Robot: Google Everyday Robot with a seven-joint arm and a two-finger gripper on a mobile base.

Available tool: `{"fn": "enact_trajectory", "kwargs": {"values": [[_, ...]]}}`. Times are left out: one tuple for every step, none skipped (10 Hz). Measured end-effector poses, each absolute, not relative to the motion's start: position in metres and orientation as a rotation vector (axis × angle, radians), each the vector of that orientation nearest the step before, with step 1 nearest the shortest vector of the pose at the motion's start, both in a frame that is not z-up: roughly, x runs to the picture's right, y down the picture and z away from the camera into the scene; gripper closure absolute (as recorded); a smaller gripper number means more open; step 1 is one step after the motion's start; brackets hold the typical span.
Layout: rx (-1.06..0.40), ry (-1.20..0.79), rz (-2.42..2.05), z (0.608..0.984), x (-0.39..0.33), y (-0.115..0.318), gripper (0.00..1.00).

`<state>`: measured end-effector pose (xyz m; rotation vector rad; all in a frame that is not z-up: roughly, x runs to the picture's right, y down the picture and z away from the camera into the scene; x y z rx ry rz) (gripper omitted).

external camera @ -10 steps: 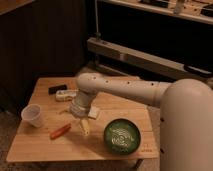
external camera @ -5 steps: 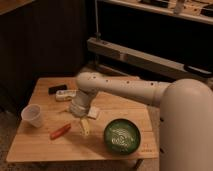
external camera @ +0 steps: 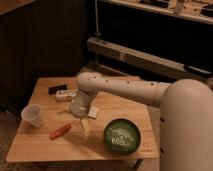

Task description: Place the pepper in the ceramic cup

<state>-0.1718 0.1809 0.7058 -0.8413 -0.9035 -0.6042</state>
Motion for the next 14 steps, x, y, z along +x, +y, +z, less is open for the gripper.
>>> {"fn": "enact_trajectory", "kwargs": {"values": [[-0.841, -0.905, -0.605, 0.706, -0.171, 0.181, 0.0], [-0.843, -0.908, -0.608, 0.705, -0.171, 0.181, 0.0], [-0.847, -0.911, -0.613, 0.705, -0.172, 0.181, 0.0], [-0.847, -0.911, -0.614, 0.705, -0.172, 0.181, 0.0], [-0.846, -0.909, -0.615, 0.706, -0.172, 0.181, 0.0], [-0.836, -0.909, -0.608, 0.712, -0.175, 0.179, 0.0], [-0.83, -0.912, -0.607, 0.716, -0.179, 0.177, 0.0], [-0.822, -0.91, -0.608, 0.721, -0.183, 0.174, 0.0], [-0.815, -0.902, -0.605, 0.731, -0.187, 0.17, 0.0], [-0.813, -0.906, -0.607, 0.737, -0.194, 0.169, 0.0], [-0.807, -0.913, -0.611, 0.741, -0.198, 0.168, 0.0], [-0.797, -0.913, -0.61, 0.747, -0.198, 0.168, 0.0], [-0.758, -0.908, -0.623, 0.753, -0.2, 0.17, 0.0], [-0.728, -0.903, -0.632, 0.755, -0.2, 0.172, 0.0]]}}
